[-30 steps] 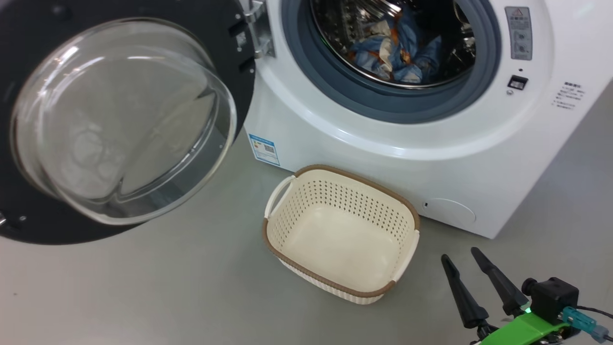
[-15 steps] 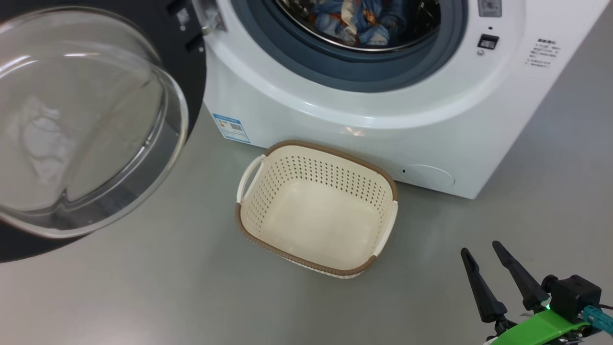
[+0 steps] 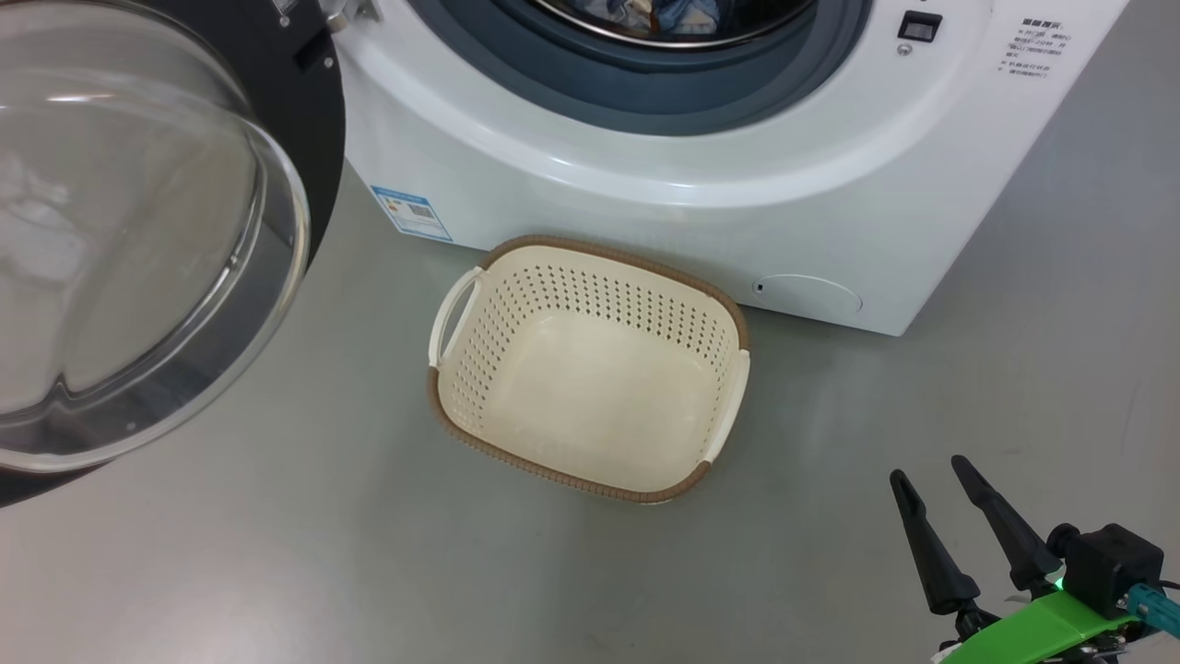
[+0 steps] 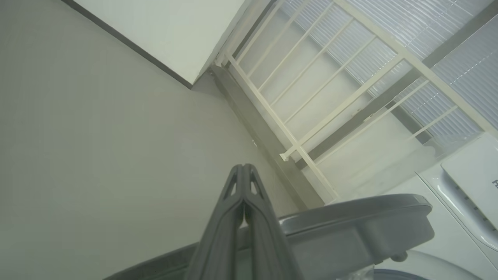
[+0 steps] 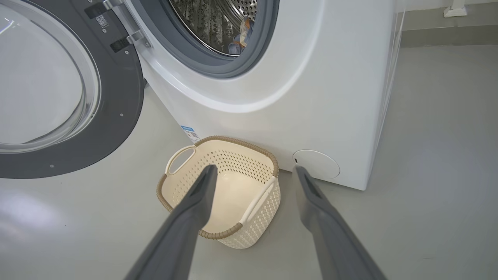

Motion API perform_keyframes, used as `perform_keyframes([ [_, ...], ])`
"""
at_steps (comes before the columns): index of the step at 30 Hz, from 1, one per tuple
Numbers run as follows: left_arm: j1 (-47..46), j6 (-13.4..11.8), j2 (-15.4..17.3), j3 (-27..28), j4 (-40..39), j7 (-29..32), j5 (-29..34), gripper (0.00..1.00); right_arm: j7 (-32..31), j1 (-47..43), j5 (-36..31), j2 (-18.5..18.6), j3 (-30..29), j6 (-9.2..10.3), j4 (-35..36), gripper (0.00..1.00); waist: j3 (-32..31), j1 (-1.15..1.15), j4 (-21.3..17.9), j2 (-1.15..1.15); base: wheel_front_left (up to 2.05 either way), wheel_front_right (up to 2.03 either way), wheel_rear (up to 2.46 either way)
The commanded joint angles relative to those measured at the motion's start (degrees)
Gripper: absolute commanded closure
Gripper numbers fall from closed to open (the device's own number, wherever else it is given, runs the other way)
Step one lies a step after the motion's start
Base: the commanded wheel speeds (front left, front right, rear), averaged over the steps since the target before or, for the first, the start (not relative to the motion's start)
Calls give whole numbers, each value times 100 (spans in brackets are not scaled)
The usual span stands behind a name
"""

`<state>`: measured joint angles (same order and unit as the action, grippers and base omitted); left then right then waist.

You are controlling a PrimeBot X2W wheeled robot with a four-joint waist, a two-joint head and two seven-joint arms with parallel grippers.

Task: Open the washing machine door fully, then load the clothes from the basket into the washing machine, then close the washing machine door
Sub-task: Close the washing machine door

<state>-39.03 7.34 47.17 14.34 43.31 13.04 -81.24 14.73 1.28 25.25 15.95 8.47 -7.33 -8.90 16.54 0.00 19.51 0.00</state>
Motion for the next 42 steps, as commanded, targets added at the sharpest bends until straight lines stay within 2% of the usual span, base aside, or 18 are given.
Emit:
perform_keyframes([
  [1, -138, 14, 536, 107, -31, 138, -41, 100, 27, 65, -41, 75, 116, -16, 143, 0, 31, 0, -2, 0, 0, 0, 0],
  [6, -197, 14, 561, -75, 150, 868, -300, 100, 27, 106, -50, 110, 138, -16, 150, 0, 85, 0, -15, 0, 0, 0, 0],
  [26, -151, 14, 489, -437, 138, 2370, -749, 100, 27, 155, -43, 39, 125, -16, 113, 0, -11, 0, -9, 0, 0, 0, 0],
  [42, 115, 14, 486, -531, -417, 3111, -951, 100, 27, 125, -30, -63, 101, -16, 97, 0, -226, 0, 0, 0, 0, 0, 0],
])
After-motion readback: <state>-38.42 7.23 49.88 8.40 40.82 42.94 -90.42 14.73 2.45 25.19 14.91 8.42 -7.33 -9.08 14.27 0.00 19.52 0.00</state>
